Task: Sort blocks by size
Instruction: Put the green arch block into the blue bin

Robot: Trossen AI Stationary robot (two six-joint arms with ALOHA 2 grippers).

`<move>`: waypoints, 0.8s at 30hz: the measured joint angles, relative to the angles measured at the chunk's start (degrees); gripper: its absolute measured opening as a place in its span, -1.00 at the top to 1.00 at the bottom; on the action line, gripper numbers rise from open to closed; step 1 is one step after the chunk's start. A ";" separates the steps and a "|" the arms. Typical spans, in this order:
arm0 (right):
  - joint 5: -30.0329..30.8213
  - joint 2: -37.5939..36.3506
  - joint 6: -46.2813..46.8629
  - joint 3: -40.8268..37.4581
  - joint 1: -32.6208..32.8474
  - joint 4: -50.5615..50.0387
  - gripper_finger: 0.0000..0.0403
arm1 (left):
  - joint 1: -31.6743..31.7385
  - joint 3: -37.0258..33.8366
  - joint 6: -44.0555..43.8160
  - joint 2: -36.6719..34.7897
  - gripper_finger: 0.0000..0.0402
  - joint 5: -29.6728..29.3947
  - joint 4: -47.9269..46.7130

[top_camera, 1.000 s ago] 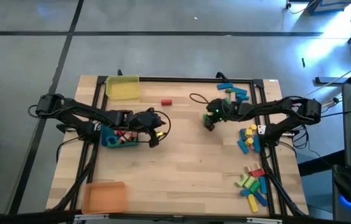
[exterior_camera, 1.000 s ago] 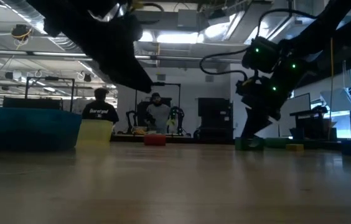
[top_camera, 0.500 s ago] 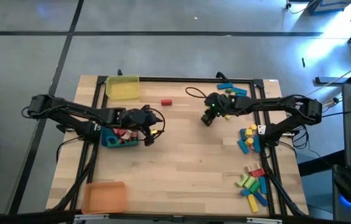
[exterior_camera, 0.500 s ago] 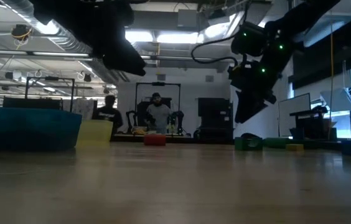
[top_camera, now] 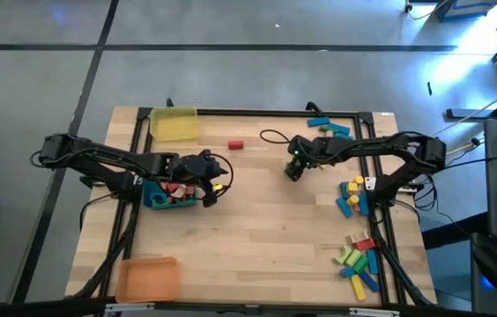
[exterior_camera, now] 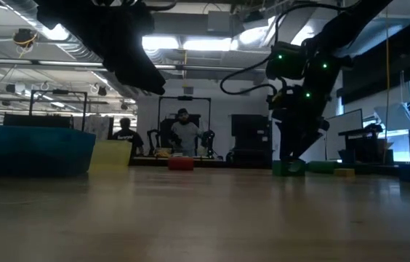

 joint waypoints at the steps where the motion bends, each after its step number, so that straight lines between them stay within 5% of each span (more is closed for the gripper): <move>1: -0.02 0.03 -0.04 0.01 0.00 0.02 -0.51 | -0.02 -0.02 0.00 0.00 -0.13 0.00 0.00; 16: 1.02 -3.42 6.79 -0.38 -0.07 -4.38 -0.19 | 0.00 -0.04 0.46 0.01 -0.13 0.00 0.08; 24: 6.35 -2.37 8.73 -0.36 -0.15 -7.49 -0.15 | 0.01 -0.06 1.11 0.02 -0.13 0.00 1.10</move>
